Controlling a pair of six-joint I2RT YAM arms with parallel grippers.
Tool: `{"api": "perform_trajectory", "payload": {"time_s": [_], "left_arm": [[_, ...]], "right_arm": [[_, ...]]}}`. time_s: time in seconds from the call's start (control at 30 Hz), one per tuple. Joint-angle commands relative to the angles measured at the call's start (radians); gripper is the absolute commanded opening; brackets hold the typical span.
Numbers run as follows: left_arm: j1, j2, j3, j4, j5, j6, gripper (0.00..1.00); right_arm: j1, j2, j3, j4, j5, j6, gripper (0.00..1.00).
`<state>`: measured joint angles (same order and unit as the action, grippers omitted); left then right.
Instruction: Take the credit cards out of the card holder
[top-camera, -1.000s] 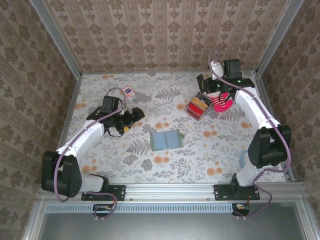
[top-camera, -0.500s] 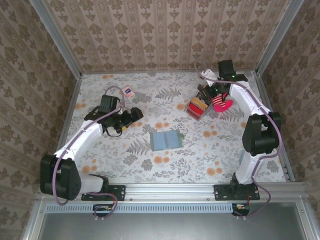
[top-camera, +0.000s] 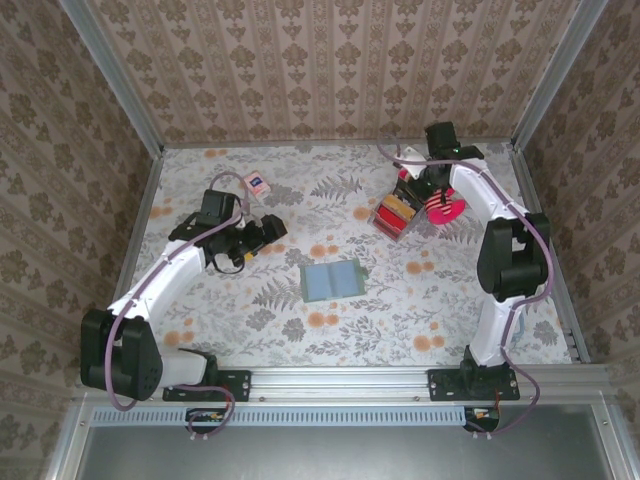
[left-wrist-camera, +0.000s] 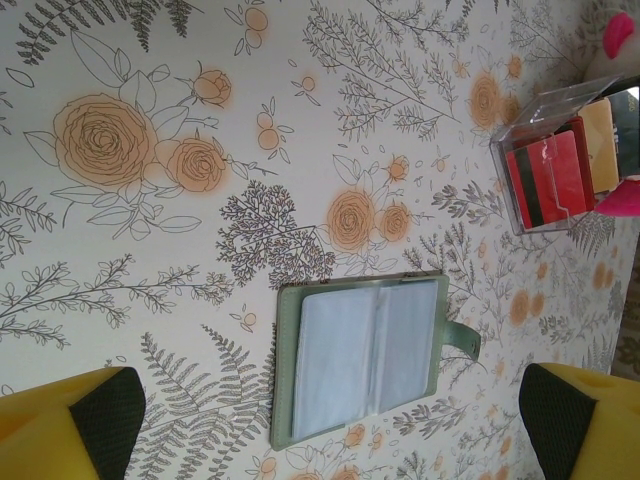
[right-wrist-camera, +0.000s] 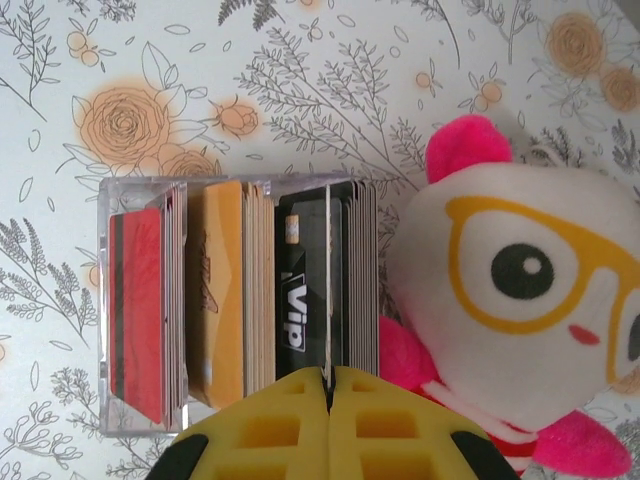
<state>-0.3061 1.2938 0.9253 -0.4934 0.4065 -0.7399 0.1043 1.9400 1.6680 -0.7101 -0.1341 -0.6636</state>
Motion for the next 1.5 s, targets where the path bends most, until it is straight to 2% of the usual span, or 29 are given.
{"api": "perform_trajectory", "payload": {"time_s": [0.0, 0.23, 0.37, 0.67, 0.73, 0.83, 0.97, 1.03, 1.13, 1.2, 1.3, 1.47], "left_arm": [[0.003, -0.01, -0.002, -0.001, 0.006, 0.005, 1.0], [0.002, 0.0, 0.006, -0.008, 0.002, 0.005, 1.0], [0.002, 0.001, 0.012, -0.014, 0.001, 0.009, 1.0], [-0.002, 0.006, 0.01, -0.008, 0.011, 0.01, 1.0], [-0.007, 0.004, 0.007, -0.005, 0.013, 0.009, 1.0], [-0.023, 0.005, 0.007, -0.002, 0.017, 0.009, 1.0], [-0.059, 0.021, 0.011, -0.002, 0.011, 0.003, 1.0], [-0.083, 0.035, 0.014, 0.002, 0.008, -0.007, 0.99], [-0.132, 0.067, 0.021, 0.014, -0.001, -0.03, 0.96], [-0.176, 0.093, 0.025, 0.022, -0.016, -0.058, 0.93], [-0.225, 0.135, 0.03, 0.044, -0.028, -0.097, 0.89], [-0.277, 0.197, 0.041, 0.064, -0.05, -0.144, 0.8]], "right_arm": [[0.009, 0.03, 0.032, -0.038, 0.011, -0.035, 0.01], [0.018, 0.063, 0.05, -0.035, 0.053, -0.014, 0.11], [0.018, 0.053, 0.043, -0.024, 0.061, -0.002, 0.2], [0.02, -0.027, 0.047, -0.004, 0.036, 0.08, 0.23], [0.02, -0.059, 0.04, -0.003, 0.009, 0.149, 0.28], [0.023, -0.14, -0.013, 0.021, -0.101, 0.272, 0.36], [0.05, -0.291, -0.18, 0.158, -0.186, 0.545, 0.48], [0.068, -0.343, -0.237, 0.189, -0.205, 0.675, 0.51], [0.101, -0.406, -0.333, 0.247, -0.222, 0.877, 0.48], [0.157, -0.431, -0.383, 0.262, -0.257, 0.932, 0.45], [0.256, -0.451, -0.443, 0.252, -0.186, 1.012, 0.45], [0.352, -0.425, -0.543, 0.293, -0.188, 1.183, 0.42]]}}
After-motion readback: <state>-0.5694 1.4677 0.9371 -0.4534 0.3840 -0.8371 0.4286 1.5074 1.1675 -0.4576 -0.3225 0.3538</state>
